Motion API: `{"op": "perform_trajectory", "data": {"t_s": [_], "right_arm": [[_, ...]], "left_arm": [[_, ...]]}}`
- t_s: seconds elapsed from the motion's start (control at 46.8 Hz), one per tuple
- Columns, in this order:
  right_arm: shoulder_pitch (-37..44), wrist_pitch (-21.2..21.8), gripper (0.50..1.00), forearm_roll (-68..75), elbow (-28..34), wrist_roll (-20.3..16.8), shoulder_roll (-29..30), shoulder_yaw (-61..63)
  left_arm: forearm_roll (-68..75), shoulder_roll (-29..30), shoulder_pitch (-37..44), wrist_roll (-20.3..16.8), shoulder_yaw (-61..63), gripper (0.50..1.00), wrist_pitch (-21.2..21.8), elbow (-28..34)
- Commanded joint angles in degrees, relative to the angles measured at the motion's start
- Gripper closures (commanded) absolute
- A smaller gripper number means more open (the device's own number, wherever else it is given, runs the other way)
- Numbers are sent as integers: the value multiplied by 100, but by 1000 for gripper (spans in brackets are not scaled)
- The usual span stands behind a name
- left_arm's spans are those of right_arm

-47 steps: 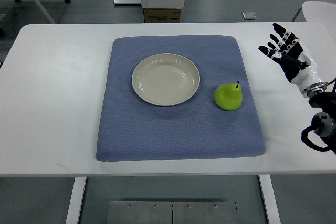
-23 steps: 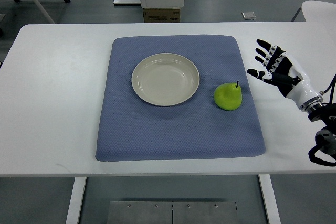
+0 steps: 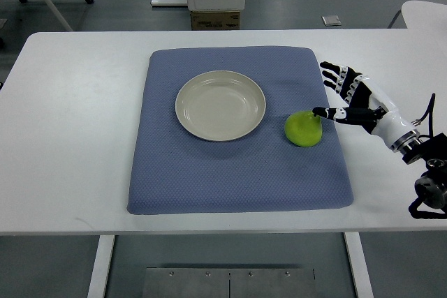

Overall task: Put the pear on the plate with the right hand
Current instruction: 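Open the right hand and move it down toward the green pear, then close the right hand fingers around the green pear and lift it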

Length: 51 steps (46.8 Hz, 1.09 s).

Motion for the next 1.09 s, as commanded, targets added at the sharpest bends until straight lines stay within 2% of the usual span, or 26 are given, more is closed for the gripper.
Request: {"op": "perform_trajectory", "data": {"t_s": [0.0,0.406,1.068], "right_arm": [[35,-31,509,-146,-17,0,5,-166],[492,-1243,509,-225,-201,0,480,-1150],[527,-1384,519,-234,-553,0,498,-1775]], "left_arm": [[0,0,-3,0,5,500,-3,0],[0,0,-3,0,-3,500,-3,0],[0,0,-3,0,-3,500,-3,0]]}}
